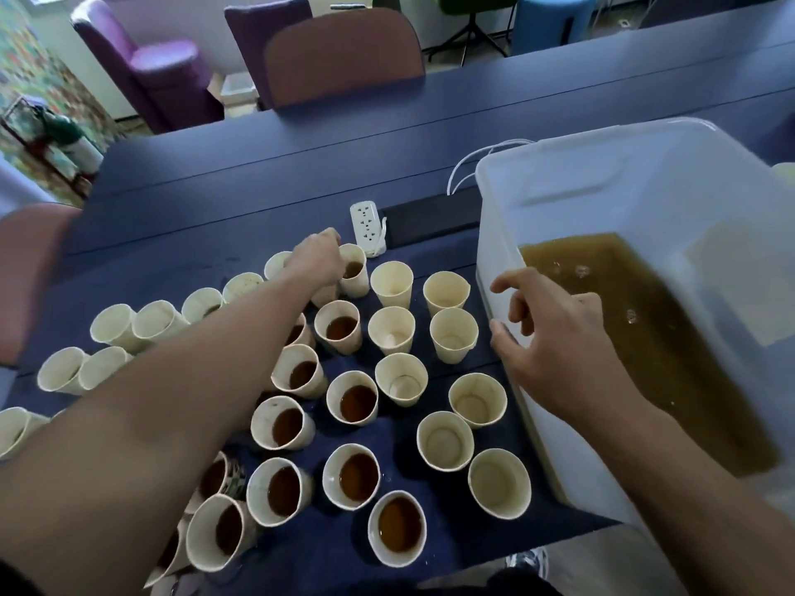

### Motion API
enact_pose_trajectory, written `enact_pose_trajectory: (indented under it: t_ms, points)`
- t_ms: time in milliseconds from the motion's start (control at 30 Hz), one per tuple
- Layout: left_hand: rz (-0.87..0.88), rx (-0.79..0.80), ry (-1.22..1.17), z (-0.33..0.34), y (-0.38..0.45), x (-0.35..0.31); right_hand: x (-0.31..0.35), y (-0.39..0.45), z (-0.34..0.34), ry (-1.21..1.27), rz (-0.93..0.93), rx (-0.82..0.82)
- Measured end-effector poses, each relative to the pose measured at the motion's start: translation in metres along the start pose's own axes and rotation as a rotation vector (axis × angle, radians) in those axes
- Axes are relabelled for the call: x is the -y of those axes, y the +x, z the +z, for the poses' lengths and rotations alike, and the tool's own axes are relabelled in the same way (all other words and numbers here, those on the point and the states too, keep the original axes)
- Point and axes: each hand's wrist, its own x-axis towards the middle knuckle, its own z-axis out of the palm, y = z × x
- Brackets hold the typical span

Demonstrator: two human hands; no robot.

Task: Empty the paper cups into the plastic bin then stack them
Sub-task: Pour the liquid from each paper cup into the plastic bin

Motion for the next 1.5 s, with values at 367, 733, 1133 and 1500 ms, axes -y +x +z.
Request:
enact_pose_trajectory:
  t_ms: [367,733,1133,1500]
  points:
    - [-0.065,0.071,0.082,0.021,0.044,0.008,-0.002,0.000,0.003,-0.044,-0.007,0.012]
    - [-0.136,-0.054,-0.058,0.016,0.038,0.000,-0.002,0.000,0.004,-0.063,0.014,0.026]
    - [-0.105,-0.166,-0.134,-0.058,0.001,-0.014,-0.002,0.000,0.005,-0.121,0.009,0.042]
    - [0.189,-0.058,-0.202,-0.153,-0.108,-0.068,0.018,0.008,-0.007,0.072,-0.020,0.172]
